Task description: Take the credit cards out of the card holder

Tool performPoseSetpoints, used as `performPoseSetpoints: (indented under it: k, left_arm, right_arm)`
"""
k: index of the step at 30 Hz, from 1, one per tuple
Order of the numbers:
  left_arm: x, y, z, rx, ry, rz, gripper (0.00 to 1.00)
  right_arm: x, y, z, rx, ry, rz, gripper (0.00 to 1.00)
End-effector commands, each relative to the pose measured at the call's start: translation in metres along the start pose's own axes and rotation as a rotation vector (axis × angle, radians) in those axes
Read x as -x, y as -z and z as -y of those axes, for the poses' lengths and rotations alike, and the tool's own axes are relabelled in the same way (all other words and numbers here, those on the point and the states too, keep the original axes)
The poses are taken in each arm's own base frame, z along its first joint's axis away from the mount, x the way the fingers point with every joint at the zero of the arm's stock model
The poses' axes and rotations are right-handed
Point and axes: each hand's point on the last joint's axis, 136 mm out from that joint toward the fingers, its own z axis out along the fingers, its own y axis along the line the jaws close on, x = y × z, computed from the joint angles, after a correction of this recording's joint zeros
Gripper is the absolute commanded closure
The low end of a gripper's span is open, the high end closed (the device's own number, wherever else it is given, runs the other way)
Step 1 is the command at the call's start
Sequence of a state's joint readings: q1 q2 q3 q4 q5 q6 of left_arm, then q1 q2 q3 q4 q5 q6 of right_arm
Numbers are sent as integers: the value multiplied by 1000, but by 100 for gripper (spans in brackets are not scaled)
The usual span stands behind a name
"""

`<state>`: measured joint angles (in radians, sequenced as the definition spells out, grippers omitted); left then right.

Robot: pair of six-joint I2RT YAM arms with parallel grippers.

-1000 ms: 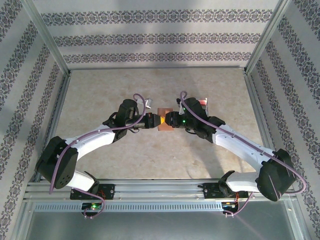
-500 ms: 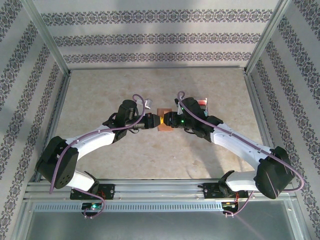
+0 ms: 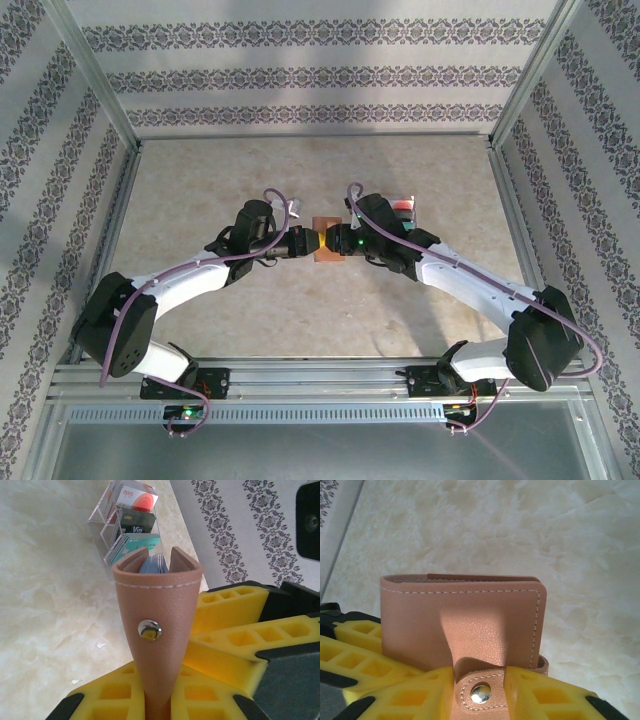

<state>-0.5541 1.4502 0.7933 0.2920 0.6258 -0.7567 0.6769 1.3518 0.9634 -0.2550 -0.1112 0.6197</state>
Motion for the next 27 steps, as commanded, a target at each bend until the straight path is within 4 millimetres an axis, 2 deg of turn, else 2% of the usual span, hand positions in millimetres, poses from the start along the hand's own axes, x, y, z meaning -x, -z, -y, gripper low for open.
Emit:
performPoseSetpoints:
  k: [1,7,17,27]
  left_arm:
    - [26,15,48,-154,-109,92,98]
    - [28,17,48,-141,-119,99,99]
    - [26,17,42,-109,-115,98,99]
    - [24,15,35,-82,-108,89,99]
  right_arm:
    - [-18,-6,13,-82,27,-74,68]
    - [-20,-6,22,-131,23,-82,71]
    - [-13,1,28,-161,13,-50,90]
    - [-7,8,24,-106,-18,-19,92]
